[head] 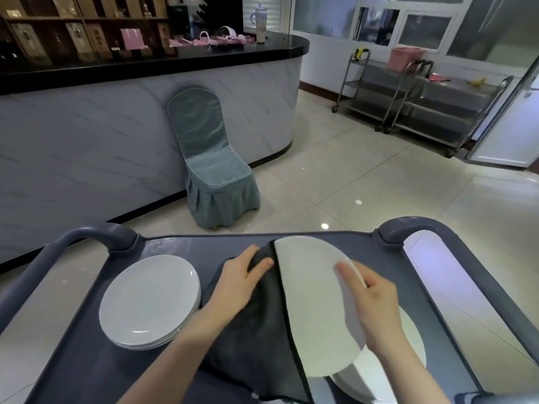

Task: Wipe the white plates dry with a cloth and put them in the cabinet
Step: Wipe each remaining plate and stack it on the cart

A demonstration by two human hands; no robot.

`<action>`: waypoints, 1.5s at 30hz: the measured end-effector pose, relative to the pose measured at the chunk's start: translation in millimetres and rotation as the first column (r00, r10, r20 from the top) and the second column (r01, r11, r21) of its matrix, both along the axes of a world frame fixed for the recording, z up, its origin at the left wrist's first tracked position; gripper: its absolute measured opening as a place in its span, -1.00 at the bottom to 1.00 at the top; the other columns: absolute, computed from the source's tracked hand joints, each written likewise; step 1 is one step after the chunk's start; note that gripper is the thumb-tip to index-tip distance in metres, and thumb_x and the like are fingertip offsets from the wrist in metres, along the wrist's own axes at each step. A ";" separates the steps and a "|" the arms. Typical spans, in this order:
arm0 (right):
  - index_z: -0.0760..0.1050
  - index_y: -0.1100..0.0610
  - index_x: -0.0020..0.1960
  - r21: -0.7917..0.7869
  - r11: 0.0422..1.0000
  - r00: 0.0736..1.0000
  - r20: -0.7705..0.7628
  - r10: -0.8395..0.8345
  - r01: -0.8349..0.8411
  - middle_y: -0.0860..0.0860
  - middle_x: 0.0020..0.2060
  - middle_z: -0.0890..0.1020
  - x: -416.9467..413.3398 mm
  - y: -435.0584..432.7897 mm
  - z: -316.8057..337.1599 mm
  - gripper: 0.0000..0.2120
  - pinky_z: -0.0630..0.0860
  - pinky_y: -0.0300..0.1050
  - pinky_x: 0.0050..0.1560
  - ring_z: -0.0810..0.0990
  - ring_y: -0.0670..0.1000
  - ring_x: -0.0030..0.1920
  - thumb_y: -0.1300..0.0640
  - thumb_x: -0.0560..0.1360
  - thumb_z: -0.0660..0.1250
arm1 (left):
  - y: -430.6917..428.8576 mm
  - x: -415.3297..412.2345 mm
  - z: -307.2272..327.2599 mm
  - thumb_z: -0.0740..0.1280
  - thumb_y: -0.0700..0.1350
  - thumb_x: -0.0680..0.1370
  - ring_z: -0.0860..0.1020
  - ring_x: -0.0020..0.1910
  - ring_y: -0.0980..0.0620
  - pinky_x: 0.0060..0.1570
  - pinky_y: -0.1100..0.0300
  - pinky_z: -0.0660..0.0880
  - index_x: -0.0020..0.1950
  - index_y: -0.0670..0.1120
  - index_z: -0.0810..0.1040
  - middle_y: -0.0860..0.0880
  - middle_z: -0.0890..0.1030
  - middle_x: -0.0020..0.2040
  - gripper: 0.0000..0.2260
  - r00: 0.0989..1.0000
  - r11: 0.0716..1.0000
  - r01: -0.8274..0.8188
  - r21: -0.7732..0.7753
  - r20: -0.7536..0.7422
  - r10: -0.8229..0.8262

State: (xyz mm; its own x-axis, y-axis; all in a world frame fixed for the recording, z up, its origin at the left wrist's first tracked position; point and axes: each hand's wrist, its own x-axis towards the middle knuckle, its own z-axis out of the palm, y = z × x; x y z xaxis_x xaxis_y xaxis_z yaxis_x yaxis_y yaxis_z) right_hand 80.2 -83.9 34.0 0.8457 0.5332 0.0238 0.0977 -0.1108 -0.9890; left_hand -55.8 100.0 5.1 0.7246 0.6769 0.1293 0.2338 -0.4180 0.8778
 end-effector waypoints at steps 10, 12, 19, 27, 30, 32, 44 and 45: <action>0.67 -0.17 -0.18 -0.127 0.961 0.949 0.172 0.263 -0.244 -0.26 -0.18 0.70 -3.9 11.0 5.4 -0.75 0.44 -0.47 -0.15 0.62 -0.30 -0.15 0.13 0.58 0.37 | 4.8 -3.2 16.2 0.42 0.03 0.53 0.47 -0.33 0.25 -0.29 0.39 0.35 -0.25 0.12 0.47 0.19 0.55 -0.35 -0.80 0.994 0.992 0.109 0.060 -0.010 -0.109; 0.63 -0.09 -0.23 -0.223 0.911 0.890 0.228 0.394 -0.346 -0.23 -0.31 0.64 -9.7 19.0 2.9 -0.77 0.40 -0.41 -0.19 0.53 -0.27 -0.26 0.09 0.57 0.37 | 4.3 0.3 21.9 0.42 0.13 0.50 0.49 -0.31 0.22 -0.27 0.37 0.35 -0.25 0.15 0.47 0.17 0.55 -0.34 -0.80 0.960 0.947 0.268 0.175 -0.133 -0.247; 0.68 0.02 -0.17 -0.018 0.984 0.980 0.087 0.178 -0.177 -0.18 -0.18 0.72 -0.5 14.7 5.2 -0.80 0.49 -0.34 -0.12 0.64 -0.18 -0.15 0.11 0.59 0.36 | -13.7 -17.6 -7.0 0.35 -0.01 0.58 0.53 -0.30 0.23 -0.22 0.36 0.44 -0.23 0.10 0.54 0.15 0.62 -0.30 -0.82 0.970 0.962 -0.212 -0.173 0.086 0.229; 0.66 -0.01 -0.18 -0.077 0.956 0.954 0.080 0.288 -0.282 -0.15 -0.22 0.70 -4.2 18.2 7.7 -0.78 0.46 -0.39 -0.15 0.62 -0.18 -0.17 0.14 0.60 0.33 | 8.2 -19.1 8.8 0.37 0.00 0.57 0.49 -0.33 0.26 -0.30 0.40 0.37 -0.28 0.19 0.53 0.19 0.60 -0.33 -0.78 0.999 0.998 -0.042 -0.043 -0.018 0.041; 0.60 0.07 -0.24 -0.297 0.855 0.840 0.222 0.495 -0.426 -0.02 -0.32 0.61 -3.5 29.5 10.2 -0.76 0.39 -0.26 -0.20 0.47 -0.18 -0.28 0.10 0.59 0.34 | 10.1 -8.0 16.2 0.42 -0.02 0.55 0.40 -0.37 0.25 -0.32 0.36 0.30 -0.34 0.21 0.47 0.21 0.49 -0.40 -0.70 0.971 0.973 0.227 0.052 -0.093 -0.222; 0.60 0.13 -0.20 -0.326 0.848 0.822 0.261 0.506 -0.419 0.03 -0.29 0.61 -0.1 31.1 11.5 -0.77 0.38 -0.23 -0.18 0.46 -0.17 -0.27 0.07 0.59 0.35 | 7.5 -4.4 15.2 0.41 -0.04 0.55 0.39 -0.36 0.26 -0.32 0.35 0.28 -0.35 0.19 0.46 0.21 0.46 -0.41 -0.70 0.964 0.966 0.254 0.056 -0.099 -0.247; 0.56 -0.06 -0.08 0.145 0.977 0.976 -0.171 -0.132 0.157 -0.21 -0.22 0.64 -28.4 41.8 -22.3 -0.88 0.51 -0.26 -0.13 0.59 -0.15 -0.17 0.04 0.61 0.29 | -25.2 -4.3 -13.8 0.32 -0.04 0.62 0.62 -0.15 -0.01 -0.11 0.07 0.58 -0.10 -0.12 0.62 -0.07 0.70 -0.15 -0.80 0.781 0.580 -0.421 -0.697 0.047 0.623; 0.55 -0.08 -0.02 0.103 0.992 0.990 -0.127 -0.066 0.080 -0.24 -0.19 0.65 -20.0 37.3 -21.7 -0.96 0.50 -0.36 -0.16 0.60 -0.18 -0.16 0.04 0.60 0.33 | -18.6 -8.7 -13.0 0.32 -0.04 0.62 0.60 -0.17 -0.02 -0.11 0.06 0.57 -0.11 -0.12 0.62 -0.08 0.70 -0.16 -0.80 0.792 0.630 -0.434 -0.644 0.062 0.608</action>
